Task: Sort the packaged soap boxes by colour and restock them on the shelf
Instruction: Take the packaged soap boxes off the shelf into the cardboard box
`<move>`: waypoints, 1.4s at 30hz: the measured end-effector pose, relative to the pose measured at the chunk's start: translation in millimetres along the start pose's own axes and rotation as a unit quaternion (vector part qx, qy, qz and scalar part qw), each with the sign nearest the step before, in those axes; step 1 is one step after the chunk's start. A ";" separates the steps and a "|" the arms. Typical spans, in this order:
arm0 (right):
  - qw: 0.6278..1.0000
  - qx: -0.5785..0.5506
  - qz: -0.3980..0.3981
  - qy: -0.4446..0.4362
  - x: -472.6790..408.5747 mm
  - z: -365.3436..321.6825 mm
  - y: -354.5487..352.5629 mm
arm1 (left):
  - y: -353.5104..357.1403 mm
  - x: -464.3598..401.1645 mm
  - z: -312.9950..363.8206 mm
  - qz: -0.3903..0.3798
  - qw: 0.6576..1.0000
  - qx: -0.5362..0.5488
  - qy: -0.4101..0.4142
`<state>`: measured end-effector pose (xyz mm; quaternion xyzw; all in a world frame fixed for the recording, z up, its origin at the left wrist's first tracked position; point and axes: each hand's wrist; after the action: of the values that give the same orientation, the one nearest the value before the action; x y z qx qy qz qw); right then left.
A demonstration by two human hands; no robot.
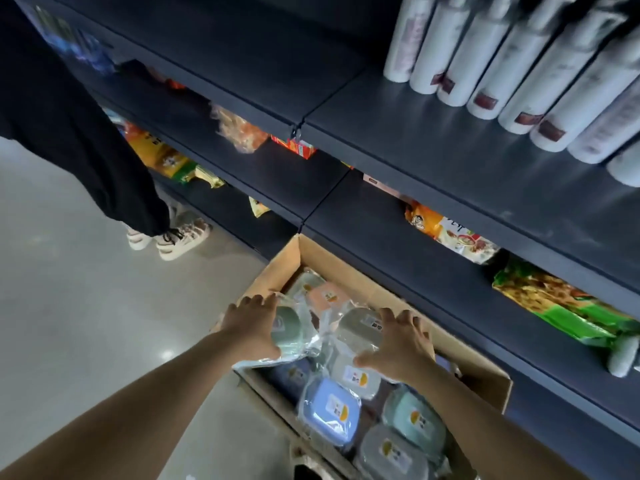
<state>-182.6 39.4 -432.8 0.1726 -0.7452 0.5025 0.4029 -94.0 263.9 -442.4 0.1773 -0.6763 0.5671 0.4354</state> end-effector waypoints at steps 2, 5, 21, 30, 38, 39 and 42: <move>1.000 -0.011 -0.010 0.015 -20.8 5.4 11.2 | 11.6 -22.3 3.1 -0.018 0.999 -0.032 0.012; 0.999 -0.030 -0.021 0.038 -48.5 10.5 27.5 | 28.3 -54.0 8.2 -0.040 0.996 -0.075 0.039; 0.986 -0.160 0.034 0.034 -63.6 -8.7 5.4 | -42.5 -92.3 5.0 0.000 0.976 -0.093 0.199; 0.972 -0.142 0.185 0.022 60.2 -51.4 -125.6 | -182.0 16.3 17.9 0.100 0.948 -0.118 0.279; 0.949 -0.101 0.299 -0.001 160.3 -60.7 -206.5 | -272.6 116.3 44.2 0.161 0.924 -0.104 0.330; 0.945 -0.095 0.314 -0.008 170.6 -61.1 -217.3 | -283.2 128.5 47.7 0.173 0.922 -0.104 0.332; 0.927 -0.071 0.366 -0.033 198.3 -61.3 -249.5 | -313.3 162.4 59.1 0.220 0.910 -0.090 0.340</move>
<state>-113.3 14.4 -116.8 -0.1244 -0.8033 0.5547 0.1776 22.3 158.6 -120.8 -0.2191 -0.5574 0.6112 0.5174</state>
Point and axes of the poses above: each hand's wrist, its own x-axis away from the middle knuckle, its own y-axis out of the palm, z = x × y, and after that the axes turned 15 degrees about -z, right-handed
